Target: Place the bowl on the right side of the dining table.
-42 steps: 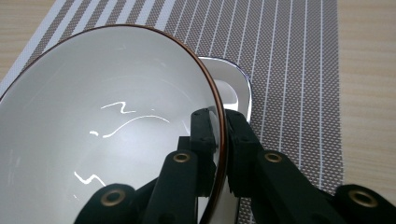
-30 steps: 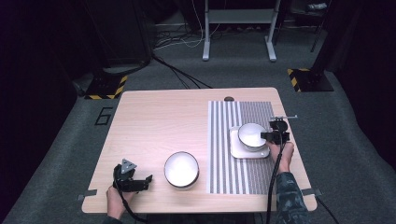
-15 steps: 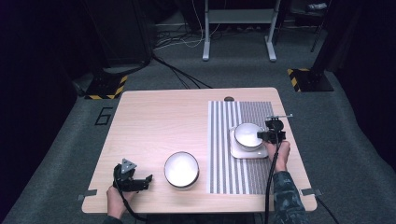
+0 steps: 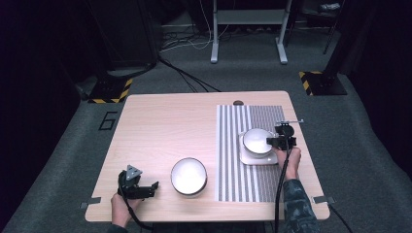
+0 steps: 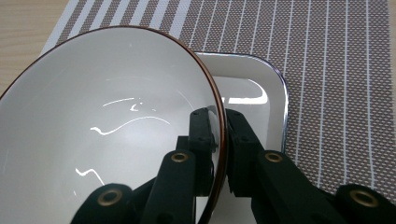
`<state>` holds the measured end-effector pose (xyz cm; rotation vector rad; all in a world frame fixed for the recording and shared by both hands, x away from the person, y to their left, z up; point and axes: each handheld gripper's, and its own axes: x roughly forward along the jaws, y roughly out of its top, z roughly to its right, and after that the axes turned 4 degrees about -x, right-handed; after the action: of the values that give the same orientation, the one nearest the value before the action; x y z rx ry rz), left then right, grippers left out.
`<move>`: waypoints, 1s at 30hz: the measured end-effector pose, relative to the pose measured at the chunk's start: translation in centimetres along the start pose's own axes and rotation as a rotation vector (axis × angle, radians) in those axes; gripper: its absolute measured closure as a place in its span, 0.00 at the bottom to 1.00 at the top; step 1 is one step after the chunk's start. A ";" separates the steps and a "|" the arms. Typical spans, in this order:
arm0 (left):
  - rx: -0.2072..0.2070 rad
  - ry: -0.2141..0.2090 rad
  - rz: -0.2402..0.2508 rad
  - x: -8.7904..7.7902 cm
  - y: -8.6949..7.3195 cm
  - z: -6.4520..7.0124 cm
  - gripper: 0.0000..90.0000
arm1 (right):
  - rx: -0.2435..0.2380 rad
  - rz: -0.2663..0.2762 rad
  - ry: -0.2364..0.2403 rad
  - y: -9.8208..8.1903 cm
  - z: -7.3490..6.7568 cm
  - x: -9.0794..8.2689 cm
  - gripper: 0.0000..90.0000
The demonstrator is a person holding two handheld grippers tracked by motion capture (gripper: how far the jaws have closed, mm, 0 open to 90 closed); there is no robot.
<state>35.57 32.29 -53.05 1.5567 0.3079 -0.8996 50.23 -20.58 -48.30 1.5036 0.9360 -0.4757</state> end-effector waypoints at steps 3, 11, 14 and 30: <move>-0.001 0.001 0.002 0.0 0.0 0.0 0.06 | -0.001 0.004 0.005 -0.1 0.1 0.0 0.91; -0.001 0.000 0.002 0.0 0.0 0.0 0.06 | 0.003 0.011 0.002 -0.1 0.1 0.1 0.89; 0.000 0.001 0.003 0.0 0.0 0.0 0.06 | -0.004 0.004 -0.010 -0.1 0.1 0.1 0.83; -0.002 0.005 0.004 0.1 0.0 0.0 0.06 | -0.080 0.066 0.008 -0.2 -0.8 -2.0 0.07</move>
<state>35.62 32.24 -53.07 1.5574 0.3089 -0.8922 48.73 -20.34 -46.76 1.4599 0.8991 -0.3801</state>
